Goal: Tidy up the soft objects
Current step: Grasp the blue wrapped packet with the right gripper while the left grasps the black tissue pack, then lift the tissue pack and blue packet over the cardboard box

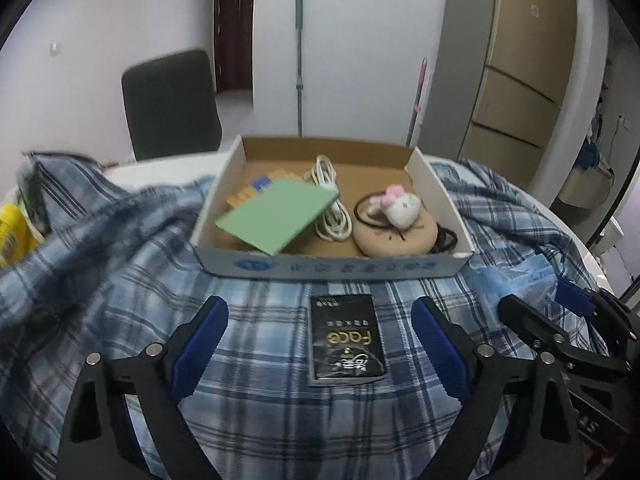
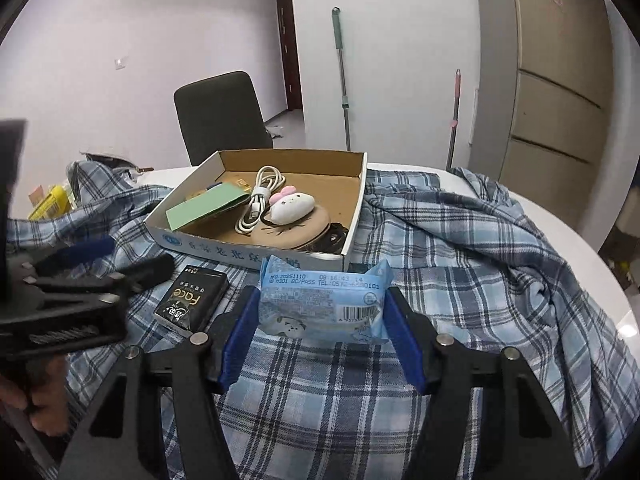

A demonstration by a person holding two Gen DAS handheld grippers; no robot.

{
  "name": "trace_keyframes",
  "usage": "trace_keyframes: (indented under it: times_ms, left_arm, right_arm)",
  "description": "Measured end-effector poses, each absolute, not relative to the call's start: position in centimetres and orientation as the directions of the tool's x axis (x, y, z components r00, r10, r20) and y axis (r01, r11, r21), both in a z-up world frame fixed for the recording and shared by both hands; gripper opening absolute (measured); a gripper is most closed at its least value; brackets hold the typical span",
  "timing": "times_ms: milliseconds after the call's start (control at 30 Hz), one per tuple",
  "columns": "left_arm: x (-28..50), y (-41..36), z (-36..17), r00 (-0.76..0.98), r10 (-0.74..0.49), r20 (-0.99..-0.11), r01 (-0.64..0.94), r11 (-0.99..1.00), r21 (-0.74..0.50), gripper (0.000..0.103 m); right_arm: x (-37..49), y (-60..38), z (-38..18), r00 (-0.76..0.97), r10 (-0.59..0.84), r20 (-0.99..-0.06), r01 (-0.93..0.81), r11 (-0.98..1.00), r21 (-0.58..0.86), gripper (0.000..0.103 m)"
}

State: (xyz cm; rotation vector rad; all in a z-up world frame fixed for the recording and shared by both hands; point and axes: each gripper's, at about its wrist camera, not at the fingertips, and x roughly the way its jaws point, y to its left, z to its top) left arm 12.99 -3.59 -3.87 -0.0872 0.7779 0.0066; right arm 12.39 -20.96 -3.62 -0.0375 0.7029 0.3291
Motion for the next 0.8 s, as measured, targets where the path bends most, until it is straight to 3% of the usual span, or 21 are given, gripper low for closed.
trace_keyframes:
  times_ms: [167,267,367,467,567,800]
  left_arm:
    - [14.7,-4.3,-5.8,0.665,-0.026,-0.747,-0.038,0.997,-0.068,0.095]
    - [15.0,-4.1,-7.0,0.646,-0.047,-0.762,-0.037,0.995,-0.093,0.087]
    - [15.2,-4.0,-7.8,0.627,-0.064,-0.776,-0.031,0.994,-0.107,0.085]
    - [15.3,-4.1,-8.3,0.623,-0.075,-0.779,-0.025,0.993,-0.116,0.075]
    - [15.3,-4.5,-8.4,0.618,-0.086,-0.782,-0.006,0.993,-0.114,0.074]
    - [15.8,-4.6,-9.1,0.588,-0.101,-0.802,-0.001,0.992,-0.125,0.053]
  right_arm:
    - [12.5,-21.1,-3.8,0.706,0.292,-0.645,-0.308,0.947,0.092,0.062]
    - [12.6,-21.1,-3.9,0.7,0.295,-0.65,-0.309,0.946,0.096,0.062]
    - [12.7,-21.2,-4.1,0.695,0.29,-0.658,-0.304,0.948,0.097,0.062]
    - [12.8,-21.0,-4.2,0.691,0.288,-0.663,-0.308,0.947,0.09,0.062]
    - [12.8,-21.0,-4.2,0.687,0.289,-0.667,-0.311,0.946,0.09,0.062]
    - [12.9,-21.0,-4.4,0.684,0.285,-0.672,-0.307,0.947,0.089,0.062]
